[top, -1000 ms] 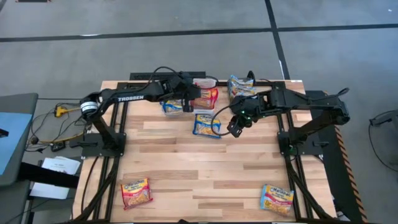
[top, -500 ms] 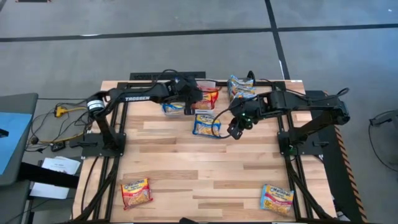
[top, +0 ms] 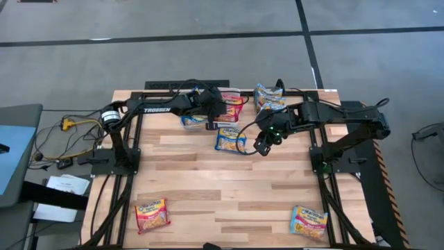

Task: Sort Maruchan noodles
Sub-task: Put the red noodle pack into the white bin

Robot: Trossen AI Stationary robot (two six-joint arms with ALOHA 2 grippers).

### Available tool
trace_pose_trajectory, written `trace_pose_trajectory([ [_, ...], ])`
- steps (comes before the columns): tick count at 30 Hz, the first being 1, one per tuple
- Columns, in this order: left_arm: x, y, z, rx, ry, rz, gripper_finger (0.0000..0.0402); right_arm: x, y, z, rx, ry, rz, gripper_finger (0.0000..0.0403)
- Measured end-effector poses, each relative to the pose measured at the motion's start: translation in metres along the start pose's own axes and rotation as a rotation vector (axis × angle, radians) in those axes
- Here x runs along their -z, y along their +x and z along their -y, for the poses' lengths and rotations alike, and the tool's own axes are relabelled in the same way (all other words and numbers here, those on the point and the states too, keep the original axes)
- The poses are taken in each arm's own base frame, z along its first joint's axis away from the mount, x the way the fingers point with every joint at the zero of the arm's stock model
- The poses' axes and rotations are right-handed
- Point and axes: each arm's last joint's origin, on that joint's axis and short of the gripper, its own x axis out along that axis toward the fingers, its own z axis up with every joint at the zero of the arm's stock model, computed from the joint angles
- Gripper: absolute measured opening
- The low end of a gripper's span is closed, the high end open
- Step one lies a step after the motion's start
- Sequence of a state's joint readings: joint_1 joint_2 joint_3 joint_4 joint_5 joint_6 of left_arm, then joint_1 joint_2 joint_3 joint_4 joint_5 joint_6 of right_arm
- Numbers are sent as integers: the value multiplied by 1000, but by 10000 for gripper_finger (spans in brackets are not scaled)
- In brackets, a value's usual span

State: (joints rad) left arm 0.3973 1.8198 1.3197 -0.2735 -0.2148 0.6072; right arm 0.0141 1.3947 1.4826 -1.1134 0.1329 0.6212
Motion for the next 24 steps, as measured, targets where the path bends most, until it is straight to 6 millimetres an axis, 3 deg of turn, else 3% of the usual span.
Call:
trace_pose_trajectory([
  [7, -1, 0, 1, 44, 0, 32, 11, 0, 0, 0, 0, 0, 0, 156],
  [18, -3, -1, 1, -34, -51, -5, 128, 0, 0, 0, 0, 1, -1, 156],
  [24, -16, -12, 1, -167, -39, -97, 154, 0, 0, 0, -1, 0, -2, 156],
])
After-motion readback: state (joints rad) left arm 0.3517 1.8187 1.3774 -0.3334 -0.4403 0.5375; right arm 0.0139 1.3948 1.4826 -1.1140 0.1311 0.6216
